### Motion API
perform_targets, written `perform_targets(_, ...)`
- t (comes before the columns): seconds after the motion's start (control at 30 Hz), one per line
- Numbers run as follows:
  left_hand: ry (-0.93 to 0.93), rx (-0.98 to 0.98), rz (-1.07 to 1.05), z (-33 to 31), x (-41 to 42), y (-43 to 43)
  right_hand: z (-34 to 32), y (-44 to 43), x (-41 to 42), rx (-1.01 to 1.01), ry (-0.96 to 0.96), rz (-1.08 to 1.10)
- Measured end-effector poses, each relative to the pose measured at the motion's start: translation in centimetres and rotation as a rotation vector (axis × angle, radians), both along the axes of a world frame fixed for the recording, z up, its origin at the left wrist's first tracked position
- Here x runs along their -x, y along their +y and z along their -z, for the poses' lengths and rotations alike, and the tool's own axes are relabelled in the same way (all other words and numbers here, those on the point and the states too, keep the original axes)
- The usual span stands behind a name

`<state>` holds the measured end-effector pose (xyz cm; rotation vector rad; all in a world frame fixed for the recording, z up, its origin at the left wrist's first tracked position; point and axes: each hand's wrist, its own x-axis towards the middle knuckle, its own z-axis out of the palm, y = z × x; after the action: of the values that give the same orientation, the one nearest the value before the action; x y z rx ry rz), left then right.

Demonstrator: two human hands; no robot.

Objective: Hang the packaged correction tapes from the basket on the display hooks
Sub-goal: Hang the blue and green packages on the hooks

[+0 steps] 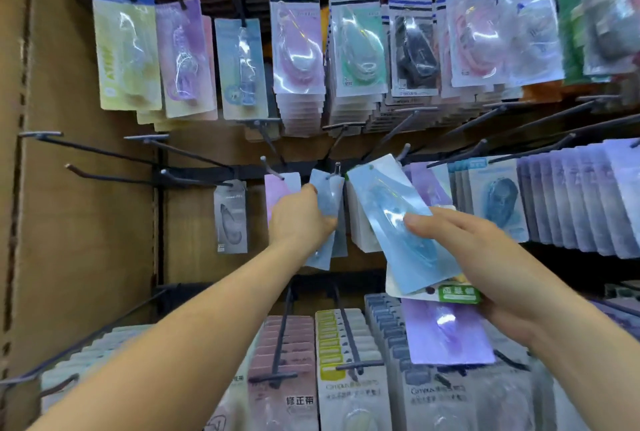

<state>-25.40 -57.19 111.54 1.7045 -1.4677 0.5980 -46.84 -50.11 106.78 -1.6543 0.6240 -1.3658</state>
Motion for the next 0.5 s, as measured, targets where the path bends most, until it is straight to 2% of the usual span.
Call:
perform_targets(0.17,0.021,0.025,-0.026,-0.3,0.8,-3.5,0.1,-1.1,1.0,-0.006,-0.005,-0.118)
perform_targets(0.33,0.013,-0.056,-0.085,-0.7,0.9,-4.8,0.6,-2.3,1.7,-0.022,0.005,-0.165)
perform_targets(0.5,-0.1,-0.158,-0.109,-0.9,1.4,-3.5,0.8,-2.3,2.2,-0.054,-0.036,-0.244)
